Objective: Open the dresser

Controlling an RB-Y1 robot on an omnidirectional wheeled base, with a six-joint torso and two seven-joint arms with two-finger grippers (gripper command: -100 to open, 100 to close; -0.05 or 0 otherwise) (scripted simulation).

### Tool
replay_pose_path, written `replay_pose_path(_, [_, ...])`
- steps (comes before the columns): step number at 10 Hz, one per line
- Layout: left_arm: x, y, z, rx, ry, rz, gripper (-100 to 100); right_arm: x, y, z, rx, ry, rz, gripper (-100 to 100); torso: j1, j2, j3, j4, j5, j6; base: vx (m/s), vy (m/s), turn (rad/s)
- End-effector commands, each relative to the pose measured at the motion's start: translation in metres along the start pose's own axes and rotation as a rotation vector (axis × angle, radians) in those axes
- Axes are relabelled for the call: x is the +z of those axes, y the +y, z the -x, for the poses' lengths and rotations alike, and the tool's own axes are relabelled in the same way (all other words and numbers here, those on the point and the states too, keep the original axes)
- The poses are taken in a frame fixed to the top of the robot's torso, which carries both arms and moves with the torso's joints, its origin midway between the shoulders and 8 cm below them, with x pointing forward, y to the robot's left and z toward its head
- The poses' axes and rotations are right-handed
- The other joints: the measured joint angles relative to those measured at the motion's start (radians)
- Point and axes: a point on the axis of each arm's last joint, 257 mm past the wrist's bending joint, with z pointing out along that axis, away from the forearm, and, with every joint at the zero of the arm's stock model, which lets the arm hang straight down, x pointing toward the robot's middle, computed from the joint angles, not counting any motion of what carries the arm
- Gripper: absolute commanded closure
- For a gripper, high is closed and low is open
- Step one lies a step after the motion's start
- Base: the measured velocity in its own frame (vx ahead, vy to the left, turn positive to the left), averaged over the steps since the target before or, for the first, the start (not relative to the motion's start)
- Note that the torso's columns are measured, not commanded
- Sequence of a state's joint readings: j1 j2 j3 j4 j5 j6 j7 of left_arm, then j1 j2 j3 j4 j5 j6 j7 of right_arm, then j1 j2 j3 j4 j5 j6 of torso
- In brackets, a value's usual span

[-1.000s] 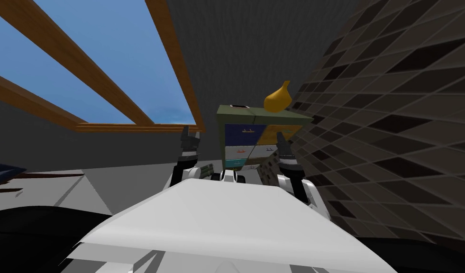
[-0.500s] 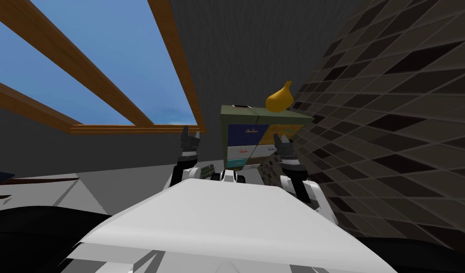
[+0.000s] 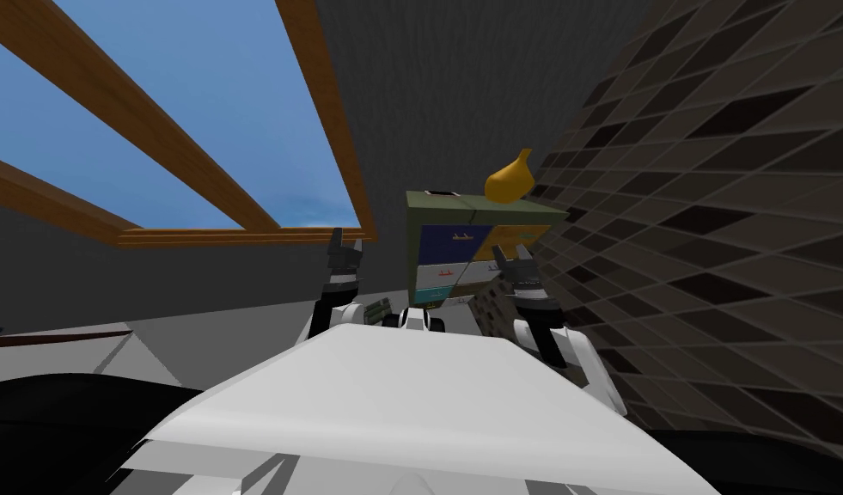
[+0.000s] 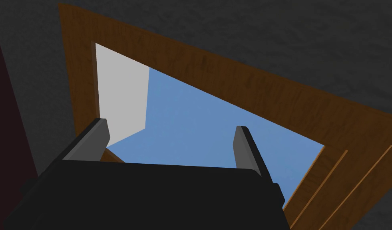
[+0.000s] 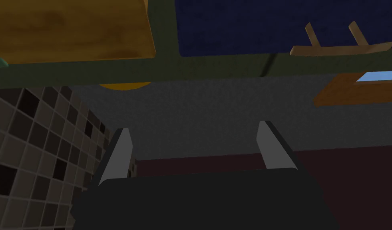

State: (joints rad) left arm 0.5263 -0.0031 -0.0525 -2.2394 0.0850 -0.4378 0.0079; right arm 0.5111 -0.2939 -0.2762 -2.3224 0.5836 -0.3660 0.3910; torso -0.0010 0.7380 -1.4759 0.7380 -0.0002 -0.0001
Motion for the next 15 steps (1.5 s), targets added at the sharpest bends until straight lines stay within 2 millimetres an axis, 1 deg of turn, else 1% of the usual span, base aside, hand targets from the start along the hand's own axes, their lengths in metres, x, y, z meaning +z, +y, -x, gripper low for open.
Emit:
replay_pose_path(1, [0.0, 0.0, 0.0, 0.0, 0.0, 0.0, 0, -0.001, -0.004, -0.002, -0.12, 0.019, 0.001, -100, 0.001, 0.0, 0.0, 0.0, 0.0, 0.0, -0.003, 0.052, -0.016])
replay_pose_path(3, [0.0, 0.0, 0.0, 0.0, 0.0, 0.0, 0, -0.003, -0.011, -0.005, -0.275, 0.046, 0.001, -100, 0.001, 0.0, 0.0, 0.0, 0.0, 0.0, -0.011, 0.067, -0.03])
replay_pose_path(4, [0.0, 0.0, 0.0, 0.0, 0.0, 0.0, 0, -0.003, -0.01, -0.005, -0.295, 0.048, 0.002, -100, 0.002, 0.0, 0.0, 0.0, 0.001, 0.0, -0.004, 0.059, -0.011])
replay_pose_path(6, [0.0, 0.0, 0.0, 0.0, 0.0, 0.0, 0, -0.005, -0.018, -0.009, -0.446, 0.076, 0.007, -100, 0.001, 0.0, 0.0, 0.0, 0.0, 0.0, -0.009, 0.076, -0.012])
replay_pose_path(7, [0.0, 0.0, 0.0, 0.0, 0.0, 0.0, 0, -0.005, -0.018, -0.009, -0.463, 0.077, 0.008, -100, 0.002, 0.0, 0.0, 0.0, 0.001, 0.0, -0.002, 0.074, -0.002])
replay_pose_path(8, [0.0, 0.0, 0.0, 0.0, 0.0, 0.0, 0, -0.005, -0.021, -0.011, -0.54, 0.091, 0.013, -100, 0.001, 0.0, 0.0, 0.0, 0.0, 0.0, -0.004, 0.067, 0.007])
replay_pose_path(9, [0.0, 0.0, 0.0, 0.0, 0.0, 0.0, 0, -0.005, -0.021, -0.011, -0.545, 0.091, 0.013, -100, 0.0, 0.0, 0.0, 0.0, 0.0, 0.0, -0.007, 0.05, 0.007])
replay_pose_path(11, [0.0, 0.0, 0.0, 0.0, 0.0, 0.0, 0, -0.006, -0.028, -0.015, -0.691, 0.118, 0.024, -100, 0.001, 0.0, 0.0, 0.0, 0.0, 0.0, -0.012, 0.07, 0.0])
replay_pose_path(12, [0.0, 0.0, 0.0, 0.0, 0.0, 0.0, 0, -0.006, -0.028, -0.015, -0.703, 0.118, 0.025, -100, 0.002, 0.0, 0.0, 0.0, 0.001, 0.0, -0.01, 0.069, 0.011])
replay_pose_path(14, [0.0, 0.0, 0.0, 0.0, 0.0, 0.0, 0, -0.007, -0.035, -0.019, -0.843, 0.143, 0.04, -100, 0.001, 0.0, 0.0, 0.0, 0.0, 0.0, -0.003, 0.066, 0.021])
replay_pose_path(15, [0.0, 0.0, 0.0, 0.0, 0.0, 0.0, 0, -0.007, -0.035, -0.019, -0.855, 0.143, 0.041, -100, 0.001, -0.001, 0.0, 0.0, 0.0, 0.0, -0.006, 0.056, 0.012])
